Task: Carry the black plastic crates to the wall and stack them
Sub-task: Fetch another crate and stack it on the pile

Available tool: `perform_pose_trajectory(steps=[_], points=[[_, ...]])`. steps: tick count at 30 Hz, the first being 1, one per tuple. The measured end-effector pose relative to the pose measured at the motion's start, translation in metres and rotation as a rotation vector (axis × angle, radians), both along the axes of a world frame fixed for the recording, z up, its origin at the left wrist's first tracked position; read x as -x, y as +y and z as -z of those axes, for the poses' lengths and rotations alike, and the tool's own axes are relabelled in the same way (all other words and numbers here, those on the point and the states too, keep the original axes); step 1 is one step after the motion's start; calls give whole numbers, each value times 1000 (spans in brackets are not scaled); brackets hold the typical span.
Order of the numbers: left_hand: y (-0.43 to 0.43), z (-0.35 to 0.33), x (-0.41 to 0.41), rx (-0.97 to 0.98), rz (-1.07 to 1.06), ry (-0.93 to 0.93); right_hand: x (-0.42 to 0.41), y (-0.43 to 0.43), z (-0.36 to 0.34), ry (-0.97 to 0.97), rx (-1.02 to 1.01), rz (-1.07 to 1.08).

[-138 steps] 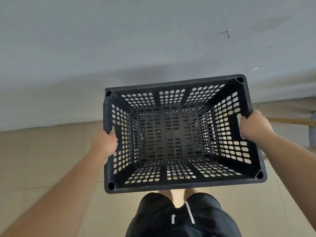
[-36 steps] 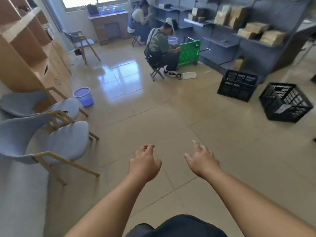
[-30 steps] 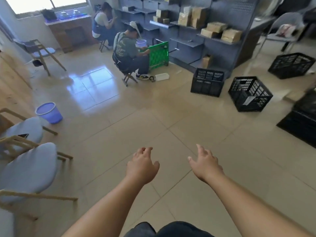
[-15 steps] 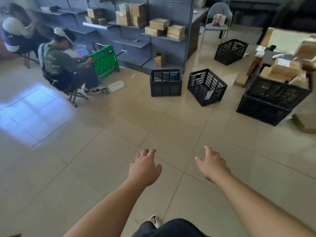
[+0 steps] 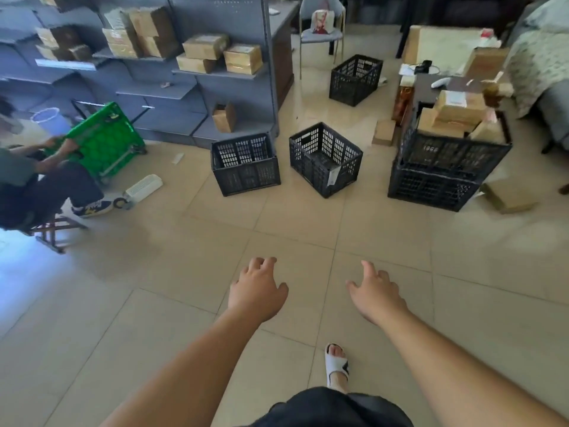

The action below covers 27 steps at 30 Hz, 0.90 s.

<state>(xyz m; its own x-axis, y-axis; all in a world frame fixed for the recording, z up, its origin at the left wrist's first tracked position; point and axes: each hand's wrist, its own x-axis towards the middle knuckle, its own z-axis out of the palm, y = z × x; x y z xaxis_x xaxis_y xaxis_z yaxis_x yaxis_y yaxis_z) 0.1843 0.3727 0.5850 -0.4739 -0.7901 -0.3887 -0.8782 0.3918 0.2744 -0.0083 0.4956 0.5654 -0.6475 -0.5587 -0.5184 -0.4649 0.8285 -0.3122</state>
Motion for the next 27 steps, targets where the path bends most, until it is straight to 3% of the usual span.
perform_pose_trajectory(steps=[7, 13, 20, 27], points=[[-103, -20, 82, 38, -74, -17, 95, -133, -22, 110, -21, -243], [-210, -12, 101, 14, -199, -32, 127, -247, -16, 107, -31, -346], [-370, -5, 115, 3, -222, -43, 164, -400, -18, 125, -74, -337], [-518, -4, 148, 17, -115, -78, 197, -520, -21, 125, -109, -283]])
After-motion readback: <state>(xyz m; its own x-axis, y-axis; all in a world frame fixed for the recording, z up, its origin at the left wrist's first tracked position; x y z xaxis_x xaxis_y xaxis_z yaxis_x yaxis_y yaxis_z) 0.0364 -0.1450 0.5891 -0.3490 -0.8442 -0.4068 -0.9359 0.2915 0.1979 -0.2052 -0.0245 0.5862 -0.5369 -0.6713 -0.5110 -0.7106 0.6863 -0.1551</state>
